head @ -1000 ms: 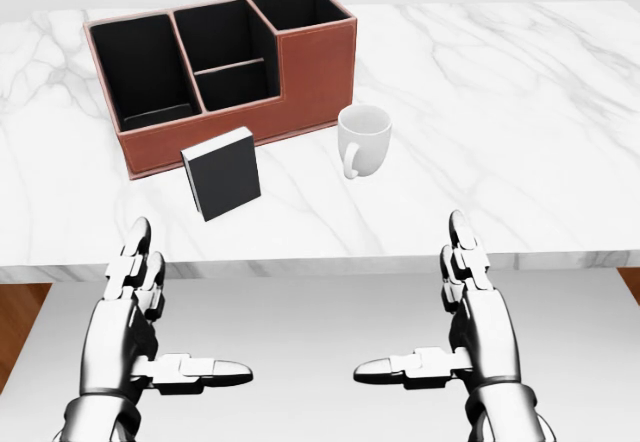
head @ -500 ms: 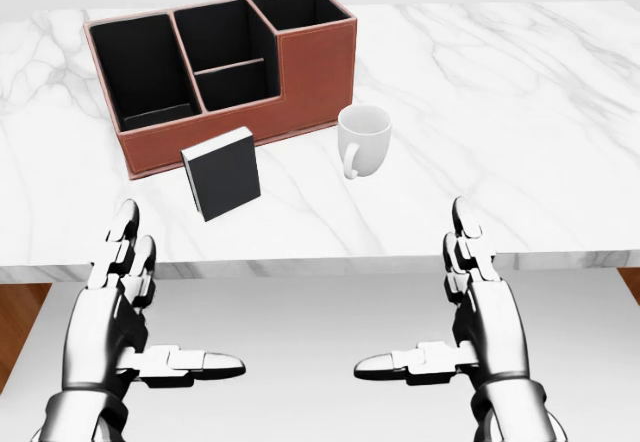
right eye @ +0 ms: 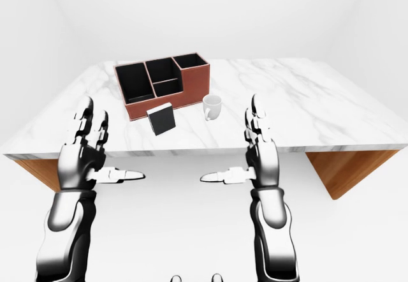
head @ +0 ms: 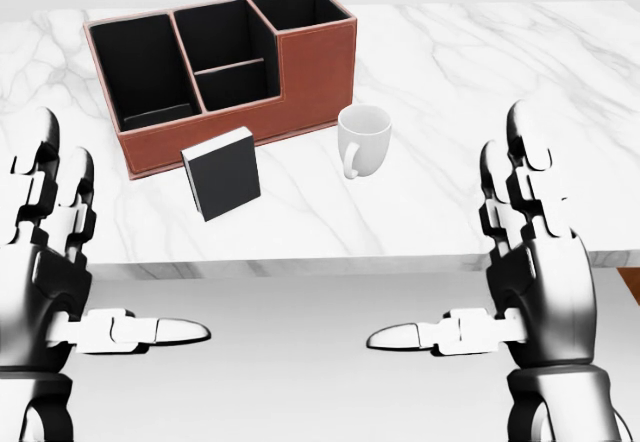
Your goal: Pick up the book and place it in the front compartment of the caddy.
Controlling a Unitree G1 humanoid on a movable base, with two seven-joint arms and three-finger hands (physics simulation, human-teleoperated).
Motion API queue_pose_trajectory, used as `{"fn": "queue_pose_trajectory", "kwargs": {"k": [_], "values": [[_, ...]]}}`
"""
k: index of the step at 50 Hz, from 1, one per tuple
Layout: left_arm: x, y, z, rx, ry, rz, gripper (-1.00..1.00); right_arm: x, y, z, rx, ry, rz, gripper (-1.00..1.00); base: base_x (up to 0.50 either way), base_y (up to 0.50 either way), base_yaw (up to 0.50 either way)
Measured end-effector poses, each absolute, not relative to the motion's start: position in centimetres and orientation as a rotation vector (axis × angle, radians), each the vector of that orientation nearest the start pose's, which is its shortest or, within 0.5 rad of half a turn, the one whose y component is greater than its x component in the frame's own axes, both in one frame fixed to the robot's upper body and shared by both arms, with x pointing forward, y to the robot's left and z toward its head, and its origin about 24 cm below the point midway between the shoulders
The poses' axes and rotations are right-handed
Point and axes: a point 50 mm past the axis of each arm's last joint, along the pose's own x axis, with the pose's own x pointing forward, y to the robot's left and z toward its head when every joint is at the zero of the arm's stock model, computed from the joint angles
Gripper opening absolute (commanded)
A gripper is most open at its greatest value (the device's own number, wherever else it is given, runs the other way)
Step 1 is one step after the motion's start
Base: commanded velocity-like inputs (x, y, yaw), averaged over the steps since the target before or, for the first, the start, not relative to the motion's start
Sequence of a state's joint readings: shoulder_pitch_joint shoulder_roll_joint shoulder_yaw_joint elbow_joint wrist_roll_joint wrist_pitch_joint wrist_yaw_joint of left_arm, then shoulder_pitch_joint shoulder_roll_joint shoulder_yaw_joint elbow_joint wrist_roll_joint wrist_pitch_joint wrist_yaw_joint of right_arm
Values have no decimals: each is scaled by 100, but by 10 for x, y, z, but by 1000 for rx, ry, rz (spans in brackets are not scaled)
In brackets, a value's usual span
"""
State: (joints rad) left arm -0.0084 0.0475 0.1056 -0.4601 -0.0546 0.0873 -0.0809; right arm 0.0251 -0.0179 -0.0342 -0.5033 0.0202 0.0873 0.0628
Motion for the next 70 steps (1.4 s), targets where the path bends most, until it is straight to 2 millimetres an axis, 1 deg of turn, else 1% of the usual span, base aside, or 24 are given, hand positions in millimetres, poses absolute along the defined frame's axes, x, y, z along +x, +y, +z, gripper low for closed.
{"fn": "queue_pose_trajectory", "kwargs": {"k": [4,13,33,44,70], "values": [[235,173,147,32,-408,-2,100,227,-157,150,-10,-426,34,100,0,9,0],[232,173,154,33,-441,-5,100,221,-159,159,9,-471,32,100,0,50,0],[228,173,161,40,-474,-7,100,219,-159,163,21,-490,38,100,0,50,0],[228,174,162,42,-478,-6,100,220,-157,164,3,-496,38,100,0,1,0],[227,174,164,40,-489,-9,100,218,-156,166,17,-504,53,100,50,-7,0]]}}
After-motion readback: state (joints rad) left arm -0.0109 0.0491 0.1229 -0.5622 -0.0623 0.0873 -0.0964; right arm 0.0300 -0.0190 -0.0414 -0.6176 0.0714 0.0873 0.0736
